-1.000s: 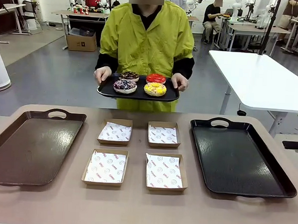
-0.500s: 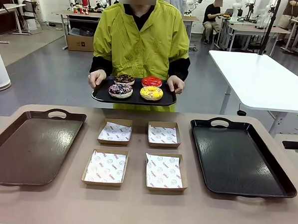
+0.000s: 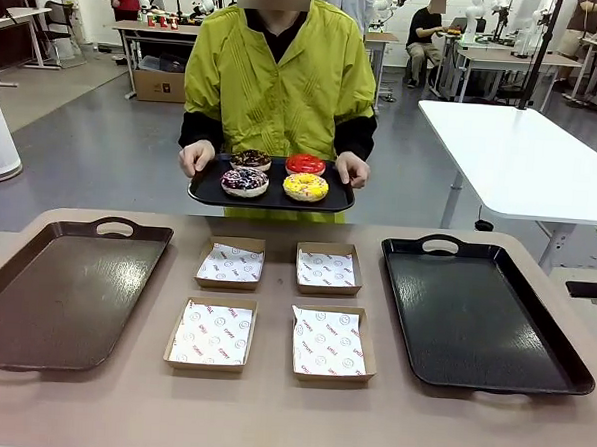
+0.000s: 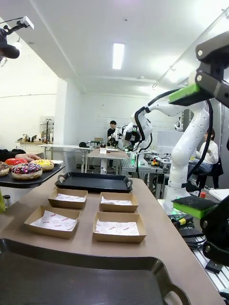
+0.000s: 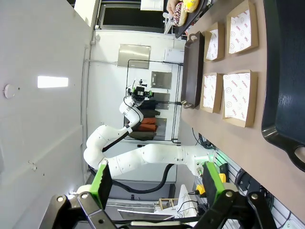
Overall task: Individually package the donuts and arrange them on the tray.
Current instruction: Pick up one Paper togo box.
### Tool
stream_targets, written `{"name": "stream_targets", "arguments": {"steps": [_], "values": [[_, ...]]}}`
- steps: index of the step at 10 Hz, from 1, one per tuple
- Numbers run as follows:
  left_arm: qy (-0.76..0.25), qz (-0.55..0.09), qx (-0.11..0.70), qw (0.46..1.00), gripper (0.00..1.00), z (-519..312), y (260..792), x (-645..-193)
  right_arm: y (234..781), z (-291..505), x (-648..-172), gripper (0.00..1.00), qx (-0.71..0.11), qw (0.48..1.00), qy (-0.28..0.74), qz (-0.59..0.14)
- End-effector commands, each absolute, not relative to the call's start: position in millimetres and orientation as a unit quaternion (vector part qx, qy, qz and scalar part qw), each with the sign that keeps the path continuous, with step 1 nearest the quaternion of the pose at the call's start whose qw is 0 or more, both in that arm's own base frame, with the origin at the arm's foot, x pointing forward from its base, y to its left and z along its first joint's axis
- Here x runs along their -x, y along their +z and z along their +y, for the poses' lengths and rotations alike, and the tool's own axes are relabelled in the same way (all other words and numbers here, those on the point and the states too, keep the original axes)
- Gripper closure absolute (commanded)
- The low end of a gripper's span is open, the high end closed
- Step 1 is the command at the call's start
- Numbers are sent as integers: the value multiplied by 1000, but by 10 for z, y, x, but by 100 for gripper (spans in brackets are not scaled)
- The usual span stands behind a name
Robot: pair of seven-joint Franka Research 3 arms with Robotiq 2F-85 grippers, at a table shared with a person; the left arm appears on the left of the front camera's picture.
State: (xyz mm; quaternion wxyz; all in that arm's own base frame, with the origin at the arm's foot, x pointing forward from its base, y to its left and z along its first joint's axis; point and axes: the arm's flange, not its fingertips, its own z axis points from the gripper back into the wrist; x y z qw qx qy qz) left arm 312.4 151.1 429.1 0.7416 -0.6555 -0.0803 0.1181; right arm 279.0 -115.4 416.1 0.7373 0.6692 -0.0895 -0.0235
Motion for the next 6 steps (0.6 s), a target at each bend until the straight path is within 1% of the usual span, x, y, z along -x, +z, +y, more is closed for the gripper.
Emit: {"name": "stream_targets", "arguments": {"steps": [1,2,3,4,5,6], "values": [[119,-83,660,737,0,1521,4300,-3116,4167,-1158,-2782,0,-676,731,-21,-90],[118,-80,655,742,0,1511,4291,-3124,4167,-1158,-2782,0,-676,731,-21,-90],[69,-97,604,788,0,1311,4633,-2956,4167,-1158,-2782,0,-676,731,-21,-90],[11,-143,561,815,0,1071,5024,-2823,4167,-1158,-2782,0,-676,731,-21,-90],[-15,-171,515,840,0,796,5388,-2748,4167,-1158,-2782,0,-676,731,-21,-90],[-45,-171,462,869,0,482,5654,-2717,4167,-1158,-2782,0,-676,731,-21,-90]]}}
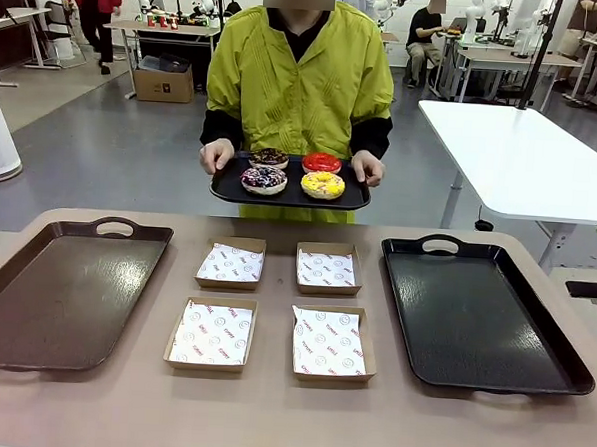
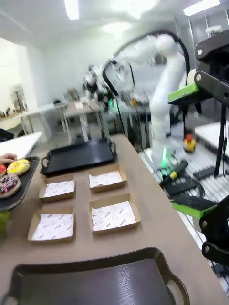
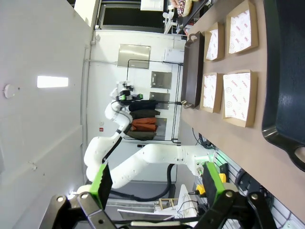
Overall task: Individually package the donuts and arrange them on the tray.
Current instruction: Pick up one Paper togo box.
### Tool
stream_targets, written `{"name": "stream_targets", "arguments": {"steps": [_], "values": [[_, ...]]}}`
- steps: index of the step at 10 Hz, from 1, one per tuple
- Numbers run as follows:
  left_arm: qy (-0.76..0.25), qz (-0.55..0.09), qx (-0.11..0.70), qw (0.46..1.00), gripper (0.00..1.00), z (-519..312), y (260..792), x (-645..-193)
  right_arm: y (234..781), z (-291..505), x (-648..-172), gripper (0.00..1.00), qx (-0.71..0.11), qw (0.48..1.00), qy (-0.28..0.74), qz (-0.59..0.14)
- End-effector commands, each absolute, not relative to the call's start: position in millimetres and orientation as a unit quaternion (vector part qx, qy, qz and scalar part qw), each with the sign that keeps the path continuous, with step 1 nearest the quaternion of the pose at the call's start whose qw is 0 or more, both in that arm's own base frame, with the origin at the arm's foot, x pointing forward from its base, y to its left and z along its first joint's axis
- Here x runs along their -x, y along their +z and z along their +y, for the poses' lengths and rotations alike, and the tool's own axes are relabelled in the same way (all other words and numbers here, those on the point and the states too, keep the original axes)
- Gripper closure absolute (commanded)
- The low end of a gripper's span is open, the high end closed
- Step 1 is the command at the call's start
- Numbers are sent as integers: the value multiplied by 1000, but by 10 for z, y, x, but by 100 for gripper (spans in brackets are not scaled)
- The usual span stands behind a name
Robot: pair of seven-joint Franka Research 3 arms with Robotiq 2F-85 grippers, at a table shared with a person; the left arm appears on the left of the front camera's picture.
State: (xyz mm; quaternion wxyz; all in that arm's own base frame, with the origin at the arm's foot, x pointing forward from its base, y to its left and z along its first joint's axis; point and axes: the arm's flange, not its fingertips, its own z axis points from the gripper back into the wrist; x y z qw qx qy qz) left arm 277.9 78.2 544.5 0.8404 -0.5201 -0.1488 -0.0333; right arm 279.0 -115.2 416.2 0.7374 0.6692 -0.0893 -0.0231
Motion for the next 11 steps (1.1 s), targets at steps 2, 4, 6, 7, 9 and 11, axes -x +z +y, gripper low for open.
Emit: {"name": "stream_targets", "arguments": {"steps": [2,4,6,7,9,11], "values": [[-69,-155,349,922,0,-212,5890,-2843,4167,-1158,-2782,0,-676,731,-21,-90],[-79,-135,220,963,0,-829,5711,-3034,4167,-1158,-2782,0,-676,731,-21,-90],[-81,-115,108,984,0,-1305,5307,-3310,4167,-1158,-2782,0,-676,731,-21,-90],[-81,-111,69,988,0,-1460,5110,-3442,4167,-1158,-2782,0,-676,731,-21,-90],[-77,-122,8,990,0,-1733,4726,-3649,4167,-1158,-2782,0,-676,731,-21,-90],[-65,-123,-12,990,0,-1922,4342,-3768,4167,-1158,-2782,0,-676,731,-21,-90]]}}
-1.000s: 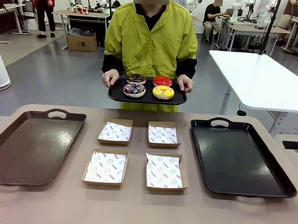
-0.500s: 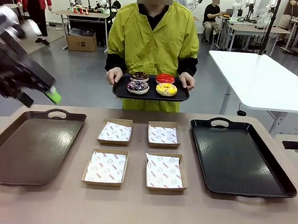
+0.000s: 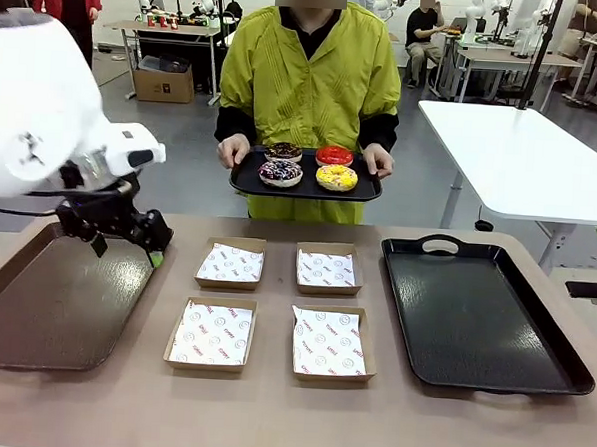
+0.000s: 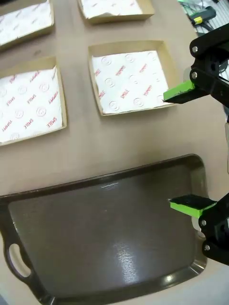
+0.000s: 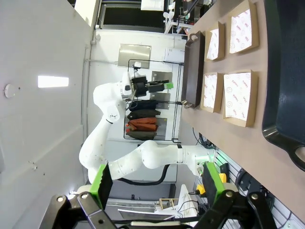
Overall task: Individually package the donuts and arrange them on the tray.
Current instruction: Pick up one Paper togo box.
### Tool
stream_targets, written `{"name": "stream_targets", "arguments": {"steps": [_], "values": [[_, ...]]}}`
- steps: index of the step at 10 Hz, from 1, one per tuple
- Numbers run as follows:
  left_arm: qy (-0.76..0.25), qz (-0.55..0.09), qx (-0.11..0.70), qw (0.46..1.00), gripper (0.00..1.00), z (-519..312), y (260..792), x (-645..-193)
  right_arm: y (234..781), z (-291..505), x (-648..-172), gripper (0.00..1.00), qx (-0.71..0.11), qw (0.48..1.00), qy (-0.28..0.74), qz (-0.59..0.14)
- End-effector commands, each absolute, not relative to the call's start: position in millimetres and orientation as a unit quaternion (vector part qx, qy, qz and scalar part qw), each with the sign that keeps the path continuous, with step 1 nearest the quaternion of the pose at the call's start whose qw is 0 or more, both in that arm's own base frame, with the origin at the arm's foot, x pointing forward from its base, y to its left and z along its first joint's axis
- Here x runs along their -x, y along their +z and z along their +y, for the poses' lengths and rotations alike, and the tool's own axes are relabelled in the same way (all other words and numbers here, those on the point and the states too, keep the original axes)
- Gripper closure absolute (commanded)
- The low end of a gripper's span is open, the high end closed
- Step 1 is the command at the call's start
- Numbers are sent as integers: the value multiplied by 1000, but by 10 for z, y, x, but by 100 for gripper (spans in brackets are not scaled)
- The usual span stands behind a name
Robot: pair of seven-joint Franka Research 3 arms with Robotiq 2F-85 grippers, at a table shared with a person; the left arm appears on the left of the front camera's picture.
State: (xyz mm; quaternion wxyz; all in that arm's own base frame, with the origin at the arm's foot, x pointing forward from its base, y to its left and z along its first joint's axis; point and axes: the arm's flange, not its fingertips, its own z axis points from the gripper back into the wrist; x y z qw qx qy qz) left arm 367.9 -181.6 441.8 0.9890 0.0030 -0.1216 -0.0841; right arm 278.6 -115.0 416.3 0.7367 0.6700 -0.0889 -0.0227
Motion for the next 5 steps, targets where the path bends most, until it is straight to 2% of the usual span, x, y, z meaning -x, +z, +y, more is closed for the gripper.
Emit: {"name": "stream_targets", "arguments": {"steps": [1,5], "values": [[-65,-113,-8,991,0,-1998,4183,-3776,4167,-1158,-2782,0,-676,731,-21,-90],[-71,-97,7,993,0,-2203,3627,-3674,4167,-1158,-2782,0,-676,731,-21,-90]]}}
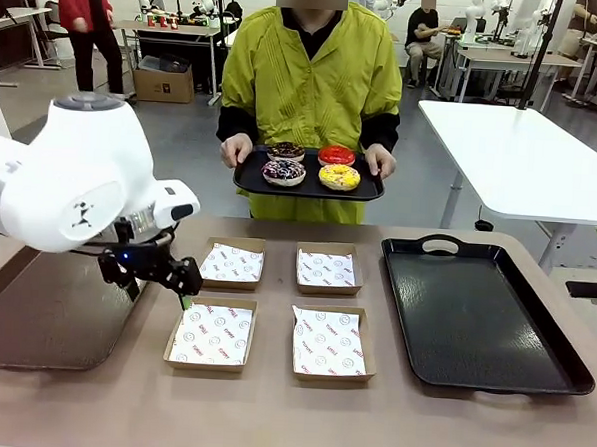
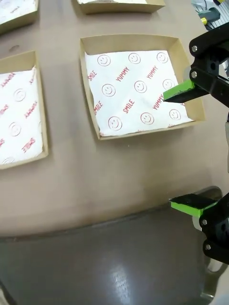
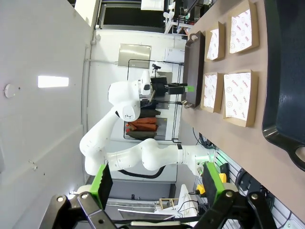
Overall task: Individually package the donuts and arrange them on the tray.
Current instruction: Pick up one Paper togo box.
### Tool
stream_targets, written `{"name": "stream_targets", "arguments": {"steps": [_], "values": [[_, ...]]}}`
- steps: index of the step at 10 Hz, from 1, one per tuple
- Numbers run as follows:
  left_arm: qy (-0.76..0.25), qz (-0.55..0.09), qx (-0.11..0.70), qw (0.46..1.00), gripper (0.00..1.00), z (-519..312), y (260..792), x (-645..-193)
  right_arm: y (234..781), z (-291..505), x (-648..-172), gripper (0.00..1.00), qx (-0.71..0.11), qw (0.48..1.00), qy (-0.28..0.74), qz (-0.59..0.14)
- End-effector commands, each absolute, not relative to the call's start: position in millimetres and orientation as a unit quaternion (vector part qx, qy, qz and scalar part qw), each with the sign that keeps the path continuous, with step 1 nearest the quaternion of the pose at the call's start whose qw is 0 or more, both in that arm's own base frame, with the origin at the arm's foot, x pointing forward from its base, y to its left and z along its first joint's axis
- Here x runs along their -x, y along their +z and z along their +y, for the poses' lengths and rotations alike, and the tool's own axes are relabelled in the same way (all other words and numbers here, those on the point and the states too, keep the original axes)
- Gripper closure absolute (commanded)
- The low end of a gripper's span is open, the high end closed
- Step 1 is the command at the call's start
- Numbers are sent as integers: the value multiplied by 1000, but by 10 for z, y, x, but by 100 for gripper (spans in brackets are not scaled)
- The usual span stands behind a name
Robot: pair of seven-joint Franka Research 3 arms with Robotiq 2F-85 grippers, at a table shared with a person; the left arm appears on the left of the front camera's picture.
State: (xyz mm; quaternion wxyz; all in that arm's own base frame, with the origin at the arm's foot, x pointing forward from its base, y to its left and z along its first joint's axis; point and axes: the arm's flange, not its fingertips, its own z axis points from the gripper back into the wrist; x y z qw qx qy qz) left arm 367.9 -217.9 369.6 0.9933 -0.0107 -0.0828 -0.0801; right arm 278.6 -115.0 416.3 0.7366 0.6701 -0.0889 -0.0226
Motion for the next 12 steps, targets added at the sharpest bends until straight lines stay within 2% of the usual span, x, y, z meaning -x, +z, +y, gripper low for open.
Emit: {"name": "stream_targets", "arguments": {"steps": [1,3,4,5,11,12], "values": [[-75,-94,9,993,0,-2256,3539,-3647,4167,-1158,-2782,0,-676,731,-21,-90],[-77,-80,13,994,0,-2309,3387,-3629,4167,-1158,-2782,0,-676,731,-21,-90],[-80,-46,54,994,0,-2252,3475,-3586,4167,-1158,-2782,0,-676,731,-21,-90],[-91,-72,17,993,0,-2273,3461,-3615,4167,-1158,-2782,0,-676,731,-21,-90],[-91,-65,23,993,0,-2256,3437,-3627,4167,-1158,-2782,0,-676,731,-21,-90],[-45,-67,12,997,0,-2287,3428,-3638,4167,-1158,-2782,0,-676,731,-21,-90]]}}
